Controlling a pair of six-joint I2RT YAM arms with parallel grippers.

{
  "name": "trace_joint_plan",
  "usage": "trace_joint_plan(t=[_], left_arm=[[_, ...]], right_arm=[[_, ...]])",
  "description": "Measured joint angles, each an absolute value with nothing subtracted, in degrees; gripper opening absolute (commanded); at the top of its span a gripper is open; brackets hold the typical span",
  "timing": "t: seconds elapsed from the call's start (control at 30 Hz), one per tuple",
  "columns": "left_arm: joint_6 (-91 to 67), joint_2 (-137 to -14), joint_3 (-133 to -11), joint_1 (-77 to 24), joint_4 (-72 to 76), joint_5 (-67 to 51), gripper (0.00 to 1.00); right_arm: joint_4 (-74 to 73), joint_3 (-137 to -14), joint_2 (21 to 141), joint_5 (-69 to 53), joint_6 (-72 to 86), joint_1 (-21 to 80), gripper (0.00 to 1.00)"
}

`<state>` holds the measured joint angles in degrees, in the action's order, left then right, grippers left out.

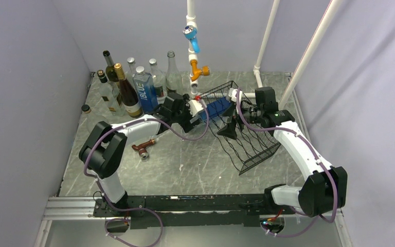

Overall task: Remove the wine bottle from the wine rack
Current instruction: Pick up the wine bottle from the wine rack.

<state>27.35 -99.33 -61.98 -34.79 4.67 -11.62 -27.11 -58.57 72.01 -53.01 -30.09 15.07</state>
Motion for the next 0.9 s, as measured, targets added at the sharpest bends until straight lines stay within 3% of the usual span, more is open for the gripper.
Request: trace_joint_plan(t=[0.9], left_arm=[[26.6,-108.4,-71.1,-34.8,-0.9,-10.9,0.97]], right_arm=[[-27.4,-59.2,72.0,-53.5,-30.5,12.3,1.00]])
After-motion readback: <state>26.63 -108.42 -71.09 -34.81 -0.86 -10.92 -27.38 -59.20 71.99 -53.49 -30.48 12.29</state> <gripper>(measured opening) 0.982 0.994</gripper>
